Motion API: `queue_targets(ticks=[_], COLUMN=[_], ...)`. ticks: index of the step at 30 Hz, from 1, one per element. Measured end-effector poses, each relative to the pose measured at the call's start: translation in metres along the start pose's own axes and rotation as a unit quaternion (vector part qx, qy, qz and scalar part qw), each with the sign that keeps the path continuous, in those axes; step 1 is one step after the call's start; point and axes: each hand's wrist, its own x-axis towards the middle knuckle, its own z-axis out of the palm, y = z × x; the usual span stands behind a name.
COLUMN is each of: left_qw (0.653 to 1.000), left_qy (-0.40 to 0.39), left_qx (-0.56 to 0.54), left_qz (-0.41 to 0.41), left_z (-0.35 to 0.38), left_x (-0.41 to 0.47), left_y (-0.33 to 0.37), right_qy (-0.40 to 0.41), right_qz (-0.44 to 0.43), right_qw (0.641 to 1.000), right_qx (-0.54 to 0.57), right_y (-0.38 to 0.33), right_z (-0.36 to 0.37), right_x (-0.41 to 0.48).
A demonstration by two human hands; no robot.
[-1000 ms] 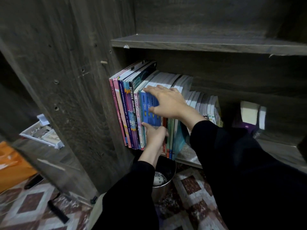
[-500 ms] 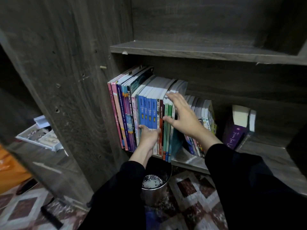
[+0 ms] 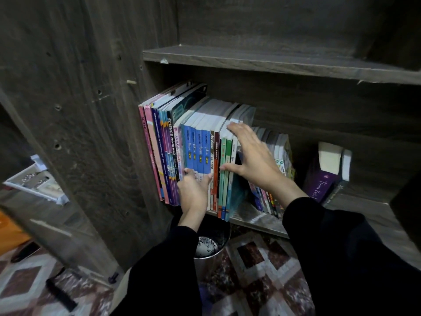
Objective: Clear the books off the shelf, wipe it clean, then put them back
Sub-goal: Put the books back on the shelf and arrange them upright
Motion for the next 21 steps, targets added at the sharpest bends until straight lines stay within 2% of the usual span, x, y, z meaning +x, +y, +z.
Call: queue_targets(ticks=[2, 5, 7, 10, 13, 18, 21], left_qw=[0.999, 0.982, 0.960, 0.934, 0.932, 0.942, 0.944], left_qy=[0.013, 0.073, 0.051, -0.001, -0.018, -0.004, 0.016], left_qx=[-0.012, -0.074, -0.090, 0.003, 0.064, 0.044, -0.006], left_qz=[0.031, 0.156, 0.260, 0.357, 0.357, 0.333, 0.330], left_z=[-0.006, -0.021, -0.028, -0.036, -0.037, -0.036, -0.037], left_x=[-0.006, -0.022, -0.024, -0.022, -0.018, -0.019, -0.025], left_y=[0.000, 0.010, 0.020, 0.039, 0.047, 0.046, 0.036], right_qy=[-0.002, -0.021, -0.041, -0.078, -0.109, -0.101, -0.100], right_qz=[0.002, -0.004, -0.012, 0.003, -0.005, -0.018, -0.021], right_qw=[1.000, 1.000, 0.999, 0.992, 0.992, 0.995, 0.995], right_qx=[0.002, -0.001, 0.027, 0.104, 0.070, 0.012, -0.020], right_y=[0.000, 0.000, 0.000, 0.002, 0.002, -0.001, 0.001], right_z=[-0.001, -0.006, -0.013, -0.029, -0.035, -0.032, -0.030], right_x=[0.000, 0.001, 0.002, 0.003, 0.004, 0.005, 0.005])
